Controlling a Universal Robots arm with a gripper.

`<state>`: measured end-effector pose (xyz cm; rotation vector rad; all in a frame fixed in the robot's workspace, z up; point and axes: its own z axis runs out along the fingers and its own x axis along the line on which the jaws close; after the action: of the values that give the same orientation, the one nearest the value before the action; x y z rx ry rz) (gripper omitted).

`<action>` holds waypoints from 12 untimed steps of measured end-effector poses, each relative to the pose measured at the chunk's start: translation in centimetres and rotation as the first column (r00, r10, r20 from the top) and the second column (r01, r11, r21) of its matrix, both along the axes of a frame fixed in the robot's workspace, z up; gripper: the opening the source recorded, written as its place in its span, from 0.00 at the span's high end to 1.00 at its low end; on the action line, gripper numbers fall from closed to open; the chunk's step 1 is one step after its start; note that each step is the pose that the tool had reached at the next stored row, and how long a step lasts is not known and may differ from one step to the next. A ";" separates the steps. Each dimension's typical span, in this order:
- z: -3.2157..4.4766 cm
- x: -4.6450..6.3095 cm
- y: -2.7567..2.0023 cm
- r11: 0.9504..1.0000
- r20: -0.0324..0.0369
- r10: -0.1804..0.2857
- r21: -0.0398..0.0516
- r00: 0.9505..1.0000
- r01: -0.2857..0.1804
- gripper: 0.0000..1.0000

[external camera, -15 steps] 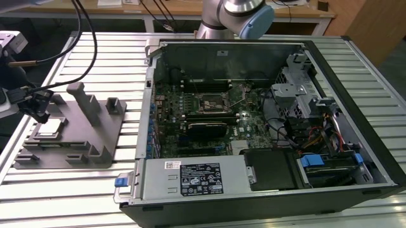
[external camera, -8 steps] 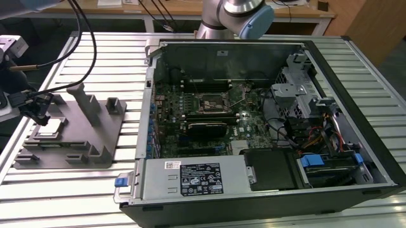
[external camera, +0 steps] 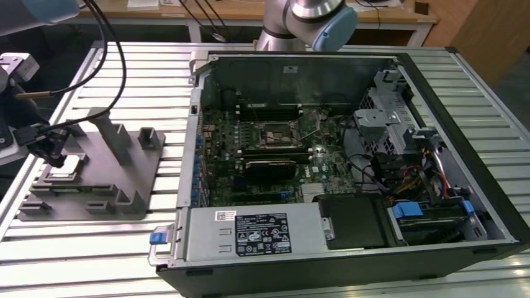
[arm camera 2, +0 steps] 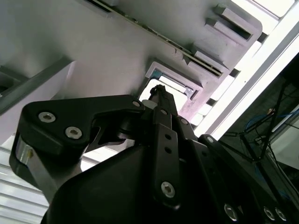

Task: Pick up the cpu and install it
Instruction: 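Pick up the cpu and move it towards the insertion slot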

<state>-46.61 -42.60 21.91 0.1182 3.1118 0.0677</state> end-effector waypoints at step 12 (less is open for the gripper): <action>-1.38 -0.4 0.85 1.000 0.000 0.000 0.000 1.000 0.000 0.89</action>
<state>-47.06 -41.74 20.53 0.1183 3.1119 0.0676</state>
